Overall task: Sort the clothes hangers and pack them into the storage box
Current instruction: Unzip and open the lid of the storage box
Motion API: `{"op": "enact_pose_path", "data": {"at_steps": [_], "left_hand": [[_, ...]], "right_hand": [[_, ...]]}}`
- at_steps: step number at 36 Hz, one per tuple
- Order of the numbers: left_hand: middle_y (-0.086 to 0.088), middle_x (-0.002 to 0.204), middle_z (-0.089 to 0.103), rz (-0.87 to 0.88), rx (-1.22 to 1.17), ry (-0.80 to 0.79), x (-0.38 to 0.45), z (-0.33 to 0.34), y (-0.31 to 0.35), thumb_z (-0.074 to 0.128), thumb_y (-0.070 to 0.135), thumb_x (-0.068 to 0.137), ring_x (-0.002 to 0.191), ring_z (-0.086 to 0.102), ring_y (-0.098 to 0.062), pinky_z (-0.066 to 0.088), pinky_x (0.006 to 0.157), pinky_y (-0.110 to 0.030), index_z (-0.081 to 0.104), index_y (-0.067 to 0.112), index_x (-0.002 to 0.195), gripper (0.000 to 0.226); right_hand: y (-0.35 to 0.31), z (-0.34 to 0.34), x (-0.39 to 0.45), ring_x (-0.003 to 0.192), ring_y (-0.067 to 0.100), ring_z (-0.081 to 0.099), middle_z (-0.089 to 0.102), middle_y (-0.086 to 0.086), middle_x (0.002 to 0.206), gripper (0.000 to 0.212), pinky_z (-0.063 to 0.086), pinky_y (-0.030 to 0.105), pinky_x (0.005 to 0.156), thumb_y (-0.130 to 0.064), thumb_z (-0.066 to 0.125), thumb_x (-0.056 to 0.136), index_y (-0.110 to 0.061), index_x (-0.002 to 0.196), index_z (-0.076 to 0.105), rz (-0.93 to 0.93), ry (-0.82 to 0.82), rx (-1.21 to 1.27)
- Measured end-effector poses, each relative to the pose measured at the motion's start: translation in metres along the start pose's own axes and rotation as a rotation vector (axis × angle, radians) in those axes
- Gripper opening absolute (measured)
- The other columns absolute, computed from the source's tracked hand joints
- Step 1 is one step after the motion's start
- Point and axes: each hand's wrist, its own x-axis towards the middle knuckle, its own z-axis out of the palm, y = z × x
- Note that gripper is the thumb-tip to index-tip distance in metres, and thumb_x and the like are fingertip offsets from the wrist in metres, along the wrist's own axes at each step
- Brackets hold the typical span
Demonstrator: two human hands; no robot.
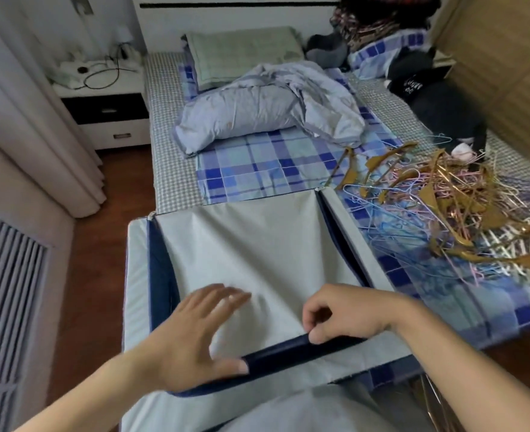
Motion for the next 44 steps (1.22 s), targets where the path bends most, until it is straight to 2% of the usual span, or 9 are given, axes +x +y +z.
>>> {"op": "enact_pose_path", "data": {"at_steps": [4, 15, 18, 23, 25, 28, 31, 39, 44], "left_hand": [[0.008, 0.160, 0.031, -0.068, 0.127, 0.234, 0.000, 0.008, 0.023, 0.061, 0.068, 0.085, 0.149, 0.027, -0.019, 0.028, 0.121, -0.040, 0.007, 0.035, 0.162, 0.099], [-0.001, 0.083, 0.060, -0.419, -0.010, 0.666, 0.034, -0.105, -0.032, 0.066, -0.005, 0.086, 0.071, 0.058, -0.026, 0.049, 0.064, -0.041, 0.074, 0.017, 0.093, 0.024], [0.002, 0.079, 0.066, -0.505, -0.024, 0.440, 0.046, -0.168, -0.030, 0.066, 0.012, 0.094, 0.075, 0.065, -0.026, 0.054, 0.070, -0.041, 0.076, 0.030, 0.092, 0.021], [-0.015, 0.060, 0.062, -0.745, -0.424, -0.077, 0.090, -0.260, -0.018, 0.054, 0.012, 0.102, 0.042, 0.055, -0.026, 0.046, 0.043, -0.029, 0.059, 0.003, 0.087, 0.018], [-0.018, 0.067, 0.069, -0.763, -0.519, 0.213, 0.115, -0.291, -0.026, 0.048, 0.008, 0.105, 0.043, 0.063, -0.027, 0.053, 0.043, -0.033, 0.060, 0.000, 0.102, 0.015], [-0.019, 0.103, 0.071, -0.674, -0.578, 0.949, 0.152, -0.317, -0.040, 0.041, 0.008, 0.102, 0.081, 0.068, -0.032, 0.056, 0.078, -0.047, 0.048, 0.008, 0.140, 0.038], [-0.009, 0.150, 0.043, -0.628, -0.346, 1.139, 0.166, -0.283, -0.050, 0.043, 0.017, 0.100, 0.125, 0.051, -0.029, 0.046, 0.101, -0.042, 0.025, 0.024, 0.157, 0.061], [-0.013, 0.161, 0.032, -0.568, 0.317, 0.395, 0.131, -0.058, -0.098, 0.064, 0.034, 0.095, 0.151, 0.025, -0.037, 0.029, 0.119, -0.049, 0.034, 0.010, 0.155, 0.071], [-0.012, 0.149, 0.051, -0.612, 0.506, 0.263, 0.107, -0.037, -0.153, 0.086, 0.037, 0.071, 0.139, 0.045, -0.040, 0.043, 0.105, -0.059, 0.046, 0.009, 0.150, 0.093]], "right_hand": [[-0.032, -0.033, -0.019, 0.073, -0.002, 0.052, 0.060, -0.016, 0.080, 0.008, 0.042, 0.015, 0.070, -0.025, 0.064, 0.096, -0.026, 0.088, 0.062, -0.165, 0.078, 0.053], [-0.049, -0.121, -0.034, 0.065, 0.015, 0.050, 0.058, 0.001, 0.079, 0.022, 0.045, 0.033, 0.066, -0.025, 0.068, 0.093, -0.035, 0.107, 0.055, -0.290, 0.366, 0.073], [-0.057, -0.146, -0.037, 0.087, 0.023, 0.061, 0.064, 0.006, 0.101, 0.031, 0.051, 0.037, 0.080, -0.025, 0.068, 0.089, -0.025, 0.117, 0.056, -0.079, 0.084, -0.389], [-0.094, -0.196, -0.007, 0.053, 0.003, 0.050, 0.055, -0.003, 0.073, 0.016, 0.040, 0.018, 0.048, -0.016, 0.059, 0.092, -0.017, 0.077, 0.053, 0.291, -0.113, -0.862], [-0.100, -0.237, 0.018, 0.081, 0.016, 0.064, 0.067, 0.005, 0.097, 0.011, 0.052, 0.026, 0.069, -0.017, 0.056, 0.092, -0.014, 0.097, 0.066, 0.313, 0.182, -0.964], [-0.114, -0.297, 0.045, 0.083, 0.038, 0.058, 0.053, 0.021, 0.126, 0.032, 0.043, 0.041, 0.066, -0.002, 0.050, 0.091, -0.006, 0.122, 0.059, 0.161, 1.192, -0.951], [-0.122, -0.303, 0.068, 0.075, 0.036, 0.052, 0.046, 0.022, 0.128, 0.052, 0.035, 0.037, 0.059, 0.007, 0.053, 0.081, -0.008, 0.131, 0.049, -0.106, 1.589, -0.780], [0.031, -0.166, 0.158, 0.136, 0.031, 0.032, 0.034, 0.008, 0.148, 0.059, 0.031, 0.040, 0.110, -0.005, 0.045, 0.089, -0.014, 0.146, 0.035, -0.011, 0.631, -0.827], [0.102, -0.167, 0.187, 0.151, 0.029, 0.011, 0.017, 0.004, 0.164, 0.072, 0.005, 0.048, 0.124, -0.013, 0.044, 0.095, -0.017, 0.158, 0.009, 0.223, 0.501, -0.817]]}}
